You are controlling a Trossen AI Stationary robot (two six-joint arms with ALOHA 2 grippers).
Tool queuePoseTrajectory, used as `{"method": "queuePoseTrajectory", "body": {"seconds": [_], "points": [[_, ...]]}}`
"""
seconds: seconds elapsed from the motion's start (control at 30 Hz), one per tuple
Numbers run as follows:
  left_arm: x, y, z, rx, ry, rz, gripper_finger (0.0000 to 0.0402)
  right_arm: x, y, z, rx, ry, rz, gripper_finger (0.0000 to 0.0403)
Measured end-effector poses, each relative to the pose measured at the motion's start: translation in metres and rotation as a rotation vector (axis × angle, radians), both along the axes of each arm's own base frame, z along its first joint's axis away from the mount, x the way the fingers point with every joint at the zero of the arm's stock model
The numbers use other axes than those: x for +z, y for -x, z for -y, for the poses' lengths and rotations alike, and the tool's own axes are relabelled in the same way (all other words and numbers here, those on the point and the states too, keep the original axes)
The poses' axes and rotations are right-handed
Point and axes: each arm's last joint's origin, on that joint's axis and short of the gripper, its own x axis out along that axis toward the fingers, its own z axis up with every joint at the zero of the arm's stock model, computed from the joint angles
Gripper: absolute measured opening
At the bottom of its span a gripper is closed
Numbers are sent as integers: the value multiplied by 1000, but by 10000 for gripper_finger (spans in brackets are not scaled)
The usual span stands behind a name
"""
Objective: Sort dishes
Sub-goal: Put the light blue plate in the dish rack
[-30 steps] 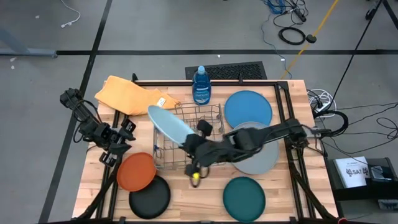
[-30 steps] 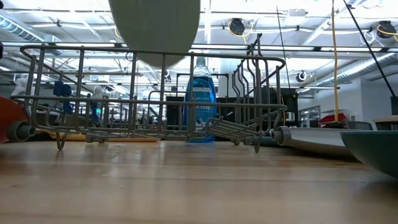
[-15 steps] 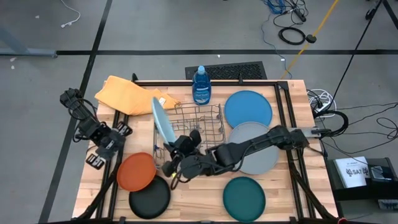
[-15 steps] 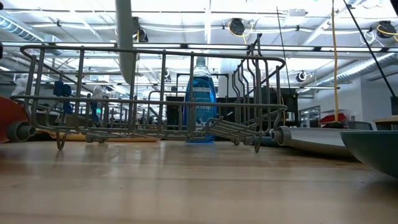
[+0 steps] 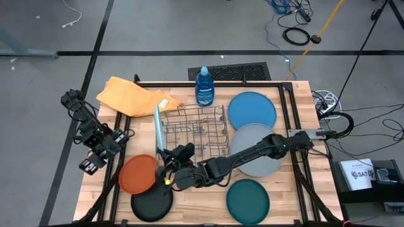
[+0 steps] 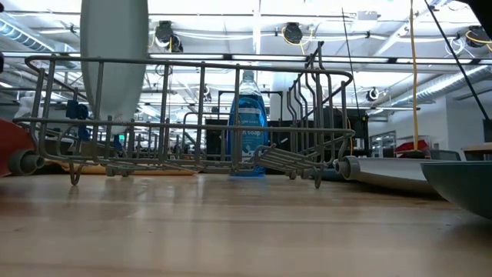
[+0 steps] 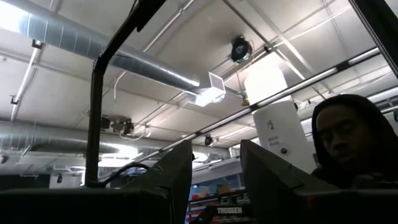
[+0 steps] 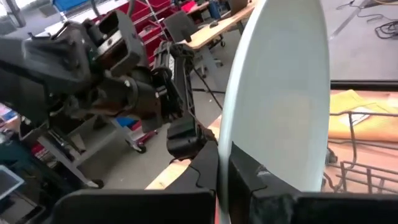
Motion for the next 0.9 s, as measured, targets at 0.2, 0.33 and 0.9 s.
{"method": "queuePoseTrajectory", "body": {"seconds": [0.2,0.33,0.9], "points": [[0,0,0,4,-1,4,137,-9,-5,5,-19,1,-11,2],[0,0,0,13,2,2,137,-15,-8,10,-29,-25,-10,2],[2,1,-2,21,27,16,137,-21,-13,21,72,-78,-62,16]]}}
